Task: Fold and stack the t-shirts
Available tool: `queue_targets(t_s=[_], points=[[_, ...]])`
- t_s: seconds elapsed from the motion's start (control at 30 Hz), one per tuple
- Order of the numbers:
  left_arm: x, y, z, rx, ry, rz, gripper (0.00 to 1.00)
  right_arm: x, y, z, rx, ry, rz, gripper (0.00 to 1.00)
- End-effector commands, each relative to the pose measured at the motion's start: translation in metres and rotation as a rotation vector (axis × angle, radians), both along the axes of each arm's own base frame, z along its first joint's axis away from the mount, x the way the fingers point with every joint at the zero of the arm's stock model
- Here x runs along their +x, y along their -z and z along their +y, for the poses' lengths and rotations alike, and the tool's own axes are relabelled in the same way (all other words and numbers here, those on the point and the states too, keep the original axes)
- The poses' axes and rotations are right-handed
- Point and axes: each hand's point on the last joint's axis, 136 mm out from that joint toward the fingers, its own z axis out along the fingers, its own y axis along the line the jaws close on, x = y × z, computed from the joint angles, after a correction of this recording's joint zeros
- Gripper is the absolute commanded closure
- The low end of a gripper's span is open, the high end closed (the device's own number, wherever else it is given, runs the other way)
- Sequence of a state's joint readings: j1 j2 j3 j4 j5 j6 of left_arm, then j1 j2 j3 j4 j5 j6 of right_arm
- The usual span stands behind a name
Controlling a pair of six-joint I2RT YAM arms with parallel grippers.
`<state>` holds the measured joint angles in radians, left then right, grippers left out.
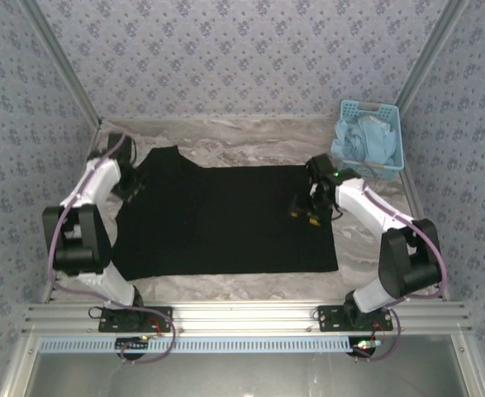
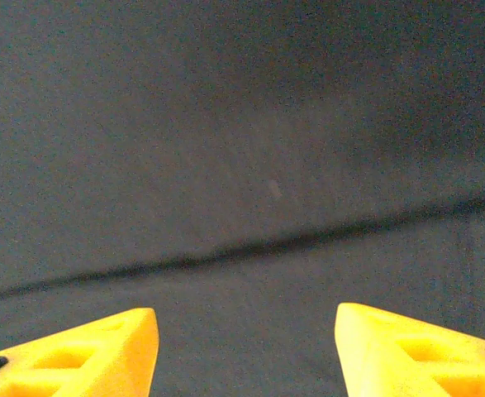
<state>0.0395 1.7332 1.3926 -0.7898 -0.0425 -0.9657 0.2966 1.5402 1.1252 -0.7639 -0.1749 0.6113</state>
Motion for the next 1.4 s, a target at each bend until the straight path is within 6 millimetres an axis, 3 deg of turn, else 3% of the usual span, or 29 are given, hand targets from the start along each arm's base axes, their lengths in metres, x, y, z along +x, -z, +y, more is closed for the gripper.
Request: queue_targets(t_s=[0.0,0.1,0.2,0.33,0.43,0.6,0.8,0.97,1.17,1.3,1.37], points=[[0.067,-0.002,0.009,0.024,0.094,-0.083,0.55,0.064,-0.012,-0.01,-0.021,-0.056,-0.133,0.41],[0.126,-0.002,0.011,0.028,0.149,-0.163,0.53,0.106,-0.01,-0.022,-0.068,-0.083,-0.178,0.41],[0.169,0.012,0.007,-0.011,0.18,-0.188,0.52,0.138,-0.001,-0.034,-0.074,-0.068,-0.183,0.41],[0.207,0.031,-0.001,-0.057,0.206,-0.2,0.48,0.165,0.013,-0.045,-0.11,-0.057,-0.188,0.41],[0.219,0.041,-0.006,-0.065,0.208,-0.182,0.47,0.177,0.018,-0.049,-0.145,-0.044,-0.196,0.4],[0.211,0.066,-0.006,-0.047,0.188,-0.09,0.48,0.184,0.024,-0.062,-0.226,-0.015,-0.166,0.39],[0.195,0.078,-0.014,0.004,0.22,-0.006,0.48,0.19,0.024,-0.086,-0.357,0.036,-0.146,0.37],[0.185,0.096,-0.016,0.01,0.222,0.055,0.53,0.198,0.029,-0.089,-0.384,0.031,-0.135,0.37],[0.174,0.108,-0.013,0.013,0.215,0.112,0.78,0.206,0.036,-0.094,-0.416,0.026,-0.121,0.37],[0.178,0.089,-0.012,0.027,0.225,0.078,1.0,0.214,0.039,-0.094,-0.403,0.024,-0.119,0.37],[0.181,0.074,-0.011,0.037,0.224,0.047,1.0,0.218,0.044,-0.091,-0.388,0.011,-0.114,0.37]])
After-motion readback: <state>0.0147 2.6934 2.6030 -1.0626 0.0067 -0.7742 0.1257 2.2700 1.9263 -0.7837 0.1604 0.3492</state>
